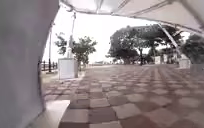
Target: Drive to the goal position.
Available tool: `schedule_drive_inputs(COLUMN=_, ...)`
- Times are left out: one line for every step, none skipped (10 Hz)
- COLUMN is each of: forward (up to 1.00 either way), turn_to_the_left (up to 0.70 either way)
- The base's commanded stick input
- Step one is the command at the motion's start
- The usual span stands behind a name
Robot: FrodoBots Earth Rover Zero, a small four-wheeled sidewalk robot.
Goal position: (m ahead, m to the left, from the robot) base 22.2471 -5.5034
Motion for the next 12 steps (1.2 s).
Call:
schedule_drive_inputs(forward=1.00, turn_to_the_left=0.00)
schedule_drive_inputs(forward=1.00, turn_to_the_left=0.00)
schedule_drive_inputs(forward=1.00, turn_to_the_left=0.00)
schedule_drive_inputs(forward=1.00, turn_to_the_left=0.00)
schedule_drive_inputs(forward=1.00, turn_to_the_left=0.00)
schedule_drive_inputs(forward=1.00, turn_to_the_left=0.00)
schedule_drive_inputs(forward=1.00, turn_to_the_left=0.00)
schedule_drive_inputs(forward=1.00, turn_to_the_left=0.00)
schedule_drive_inputs(forward=1.00, turn_to_the_left=0.00)
schedule_drive_inputs(forward=1.00, turn_to_the_left=0.00)
schedule_drive_inputs(forward=1.00, turn_to_the_left=0.00)
schedule_drive_inputs(forward=1.00, turn_to_the_left=0.00)
